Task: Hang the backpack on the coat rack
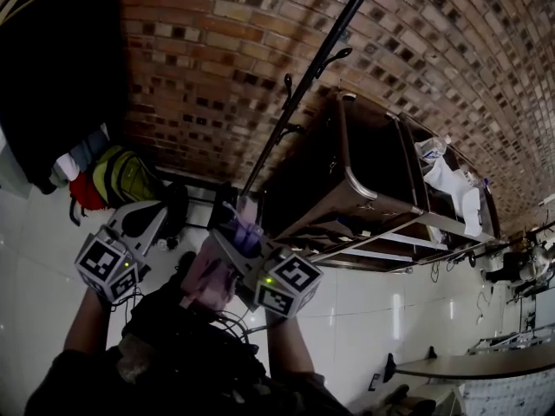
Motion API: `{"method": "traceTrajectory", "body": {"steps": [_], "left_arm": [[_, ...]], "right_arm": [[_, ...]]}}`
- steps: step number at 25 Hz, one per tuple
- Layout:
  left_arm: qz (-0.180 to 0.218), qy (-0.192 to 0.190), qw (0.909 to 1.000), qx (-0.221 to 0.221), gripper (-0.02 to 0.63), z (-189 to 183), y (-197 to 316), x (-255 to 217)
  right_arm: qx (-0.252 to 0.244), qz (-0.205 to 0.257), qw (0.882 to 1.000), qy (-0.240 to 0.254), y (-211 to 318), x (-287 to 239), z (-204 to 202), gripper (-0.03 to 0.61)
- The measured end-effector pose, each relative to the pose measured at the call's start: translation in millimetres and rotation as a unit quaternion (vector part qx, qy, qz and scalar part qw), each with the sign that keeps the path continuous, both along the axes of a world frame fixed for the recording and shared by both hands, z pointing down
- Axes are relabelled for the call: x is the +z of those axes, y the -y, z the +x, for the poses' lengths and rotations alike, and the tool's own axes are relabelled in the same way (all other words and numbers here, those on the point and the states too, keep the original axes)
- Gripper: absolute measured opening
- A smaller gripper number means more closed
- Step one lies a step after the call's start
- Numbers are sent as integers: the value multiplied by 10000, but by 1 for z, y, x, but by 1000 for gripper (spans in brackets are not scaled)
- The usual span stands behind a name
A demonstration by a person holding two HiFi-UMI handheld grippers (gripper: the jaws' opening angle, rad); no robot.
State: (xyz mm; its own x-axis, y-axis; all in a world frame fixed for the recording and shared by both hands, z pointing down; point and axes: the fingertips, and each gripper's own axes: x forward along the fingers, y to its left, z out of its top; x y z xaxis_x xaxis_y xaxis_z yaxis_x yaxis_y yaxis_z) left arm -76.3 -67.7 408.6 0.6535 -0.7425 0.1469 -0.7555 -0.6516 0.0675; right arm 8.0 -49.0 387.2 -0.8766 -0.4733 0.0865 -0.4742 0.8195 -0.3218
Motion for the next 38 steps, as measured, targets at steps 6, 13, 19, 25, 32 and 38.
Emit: {"method": "traceTrajectory", "body": {"steps": [6,13,19,25,32,38], "left_arm": [[-8,-114,9997,200,34,14,81,14],[-123,-115,9990,409,34,27,176,14],[182,-392,9979,489,34,37,244,4],[112,-337,9979,539,34,34,290,3],[271,-172,9971,684,34,40,331,-1],[247,-152,9976,635,34,44,350,-2]], "right_arm": [[-52,28,9999,-145,72,9,-4,9],[43,77,9998,-159,165,1,3,9],[184,111,9997,-139,240,-6,6,9],[98,218,9995,-218,302,-27,-6,9],[111,310,9993,-170,348,-45,-8,9],[141,346,9993,-57,375,-61,-2,9]]}}
